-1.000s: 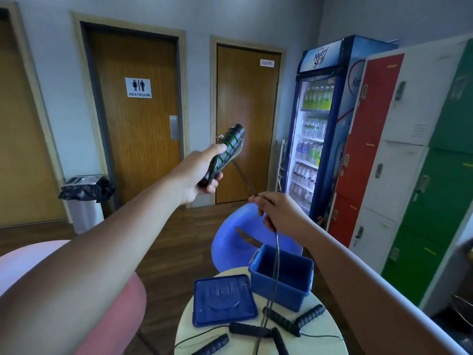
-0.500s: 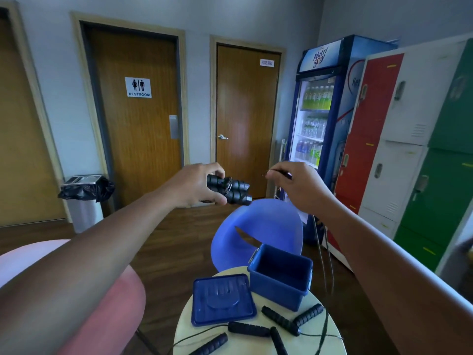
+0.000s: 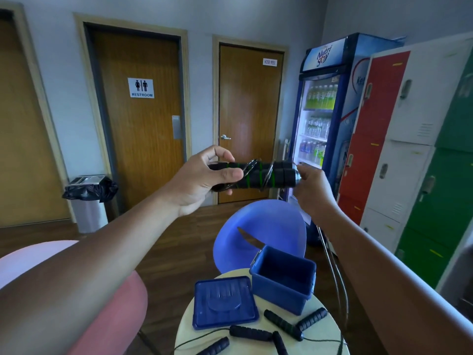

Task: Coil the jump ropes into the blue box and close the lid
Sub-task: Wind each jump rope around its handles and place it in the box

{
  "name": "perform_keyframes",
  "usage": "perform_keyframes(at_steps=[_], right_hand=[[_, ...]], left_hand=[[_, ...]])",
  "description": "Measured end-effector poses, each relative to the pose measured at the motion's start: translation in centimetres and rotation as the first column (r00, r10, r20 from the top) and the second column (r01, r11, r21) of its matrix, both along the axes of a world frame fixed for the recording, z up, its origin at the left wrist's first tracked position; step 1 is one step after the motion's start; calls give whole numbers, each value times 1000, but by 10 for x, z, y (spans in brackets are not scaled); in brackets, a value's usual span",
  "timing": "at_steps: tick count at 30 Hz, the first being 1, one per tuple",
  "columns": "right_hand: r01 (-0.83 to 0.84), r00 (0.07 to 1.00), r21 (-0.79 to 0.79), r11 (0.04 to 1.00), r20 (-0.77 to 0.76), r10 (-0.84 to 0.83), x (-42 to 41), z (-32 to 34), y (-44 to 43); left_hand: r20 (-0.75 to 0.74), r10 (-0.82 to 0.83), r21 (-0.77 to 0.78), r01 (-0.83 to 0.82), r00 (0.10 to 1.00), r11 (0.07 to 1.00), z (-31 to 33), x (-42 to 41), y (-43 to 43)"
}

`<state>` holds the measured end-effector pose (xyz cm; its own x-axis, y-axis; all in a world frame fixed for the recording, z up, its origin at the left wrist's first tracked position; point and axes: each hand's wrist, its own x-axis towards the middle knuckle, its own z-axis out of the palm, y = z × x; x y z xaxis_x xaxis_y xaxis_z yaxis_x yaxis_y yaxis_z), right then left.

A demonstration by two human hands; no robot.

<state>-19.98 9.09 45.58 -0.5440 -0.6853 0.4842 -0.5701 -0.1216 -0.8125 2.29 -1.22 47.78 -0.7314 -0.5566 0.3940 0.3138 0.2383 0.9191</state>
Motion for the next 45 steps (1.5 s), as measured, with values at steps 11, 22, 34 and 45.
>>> perform_keyframes(at_steps=[11, 22, 34, 45], right_hand=[[-219, 974, 128, 967, 87, 209, 27, -31, -17], [-12, 910, 106, 994, -411, 55, 22, 13, -3], [-292, 954, -20, 956, -70, 290, 9, 41, 4], [-428, 767, -104, 898, 484, 422, 39, -4, -15]], left_hand=[[-192, 581, -465, -594, 791, 657, 25, -29, -27], [83, 691, -791, -374, 718, 483, 10, -29, -39], [182, 29, -218, 12, 983, 976, 13, 4, -18], [-195, 154, 255, -101, 969, 962, 26, -5, 14]])
